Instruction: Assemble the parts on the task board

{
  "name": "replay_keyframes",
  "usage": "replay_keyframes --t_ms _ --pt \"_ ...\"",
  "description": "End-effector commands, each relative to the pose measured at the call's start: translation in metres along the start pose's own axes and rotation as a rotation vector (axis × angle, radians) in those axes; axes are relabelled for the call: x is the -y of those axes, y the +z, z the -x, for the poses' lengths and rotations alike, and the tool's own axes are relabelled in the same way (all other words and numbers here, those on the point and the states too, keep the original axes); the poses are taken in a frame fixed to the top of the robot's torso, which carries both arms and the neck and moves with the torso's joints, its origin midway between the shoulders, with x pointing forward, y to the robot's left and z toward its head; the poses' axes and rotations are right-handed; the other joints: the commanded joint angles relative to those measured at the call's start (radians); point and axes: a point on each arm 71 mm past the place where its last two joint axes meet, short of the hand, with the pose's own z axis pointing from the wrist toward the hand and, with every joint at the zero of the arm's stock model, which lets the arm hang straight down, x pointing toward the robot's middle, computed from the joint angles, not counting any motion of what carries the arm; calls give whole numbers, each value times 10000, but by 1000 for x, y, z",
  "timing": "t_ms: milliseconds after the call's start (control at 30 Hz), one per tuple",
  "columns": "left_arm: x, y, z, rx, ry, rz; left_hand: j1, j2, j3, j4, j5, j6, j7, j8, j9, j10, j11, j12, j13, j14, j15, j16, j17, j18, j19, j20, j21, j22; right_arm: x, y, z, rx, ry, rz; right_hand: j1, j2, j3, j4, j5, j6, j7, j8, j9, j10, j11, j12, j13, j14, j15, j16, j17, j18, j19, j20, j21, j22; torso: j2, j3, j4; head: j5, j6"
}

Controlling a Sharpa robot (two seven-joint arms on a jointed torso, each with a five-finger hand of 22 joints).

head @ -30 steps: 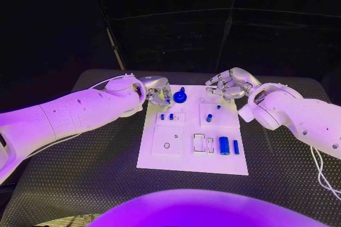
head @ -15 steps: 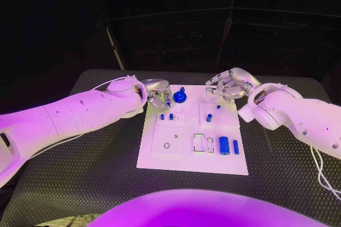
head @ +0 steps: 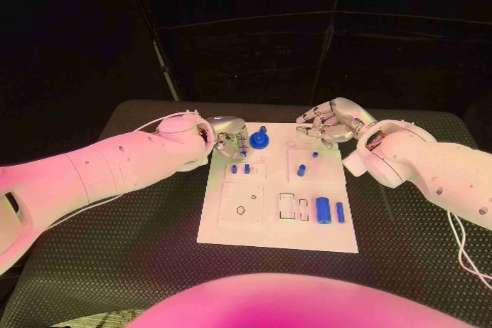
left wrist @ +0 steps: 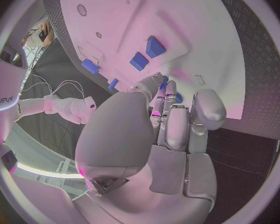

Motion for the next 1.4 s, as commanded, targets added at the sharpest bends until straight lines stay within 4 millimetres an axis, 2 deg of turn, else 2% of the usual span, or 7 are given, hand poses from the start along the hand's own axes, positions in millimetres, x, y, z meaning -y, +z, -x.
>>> replay_keyframes --t_ms 33,433,633,967,1267,1333,1400 --pt "1 1 -2 -222 -48 34 -16 -55 44 -5 -15 49 -7 -67 -12 76 3 -69 10 222 -58 -7 -8 -153 54 13 34 -6 -2 0 0 26 34 109 -12 50 37 9 49 -39 -20 40 -5 -46 14 44 14 32 4 -4 16 148 -68 10 -56 5 0 4 0 9 0" --pt "0 2 -4 -347 -44 120 -87 -95 77 -2 -32 -15 15 -143 -38 30 26 -165 2 207 -44 -12 -36 -151 31 21 17 2 -2 0 0 29 32 104 -12 50 37 9 49 -39 -20 40 -5 -46 14 44 14 32 4 -4 16 148 -68 10 -56 5 -2 4 0 3 0" --pt "0 3 -5 -399 -42 172 -286 -264 179 45 -34 -688 99 -578 -248 -359 150 -534 -51 178 55 -10 -97 -151 -11 91 -34 14 -2 0 0 27 33 101 -12 50 37 9 49 -39 -20 40 -5 -46 14 44 14 32 4 -4 16 148 -68 10 -56 5 8 -2 2 -5 0" --pt "-2 3 -5 -366 -40 242 -418 -396 258 59 -43 -1161 92 -611 -423 -601 246 -781 -45 152 128 -3 -165 -135 -52 166 -118 3 -2 0 1 37 30 87 -12 50 37 9 49 -39 -20 40 -5 -46 14 44 14 32 4 -4 16 148 -68 10 -56 5 3 0 10 -9 0" --pt "-5 1 -4 -330 -36 351 -465 -449 264 56 -45 -1356 76 -609 -476 -683 279 -852 -38 143 153 2 -190 -126 -66 193 -159 -6 0 0 1 43 22 8 -3 39 55 12 66 -35 -21 50 -4 -94 14 -7 -53 25 3 -52 -24 154 -83 9 -82 -27 -1 -2 6 -17 0" --pt "-7 1 -4 -315 -33 401 -484 -481 265 44 -45 -1559 39 -608 -505 -784 311 -913 -40 141 180 12 -202 -113 -85 213 -223 -36 1 0 2 38 1 -96 11 25 64 7 70 -51 -17 44 -8 -195 16 -124 -179 5 4 -118 -88 171 -134 10 -144 -114 -5 -5 6 -15 0" --pt "-10 -1 -3 -266 -30 472 -501 -503 248 19 -47 -1823 -2 -603 -516 -974 364 -973 -53 133 217 12 -234 -82 -138 247 -399 -135 4 0 3 11 -206 -262 165 1 187 -28 -33 -77 -8 47 -10 -972 46 -1126 -1114 -147 22 -507 -441 261 -436 17 -511 -596 0 -13 6 -36 0"
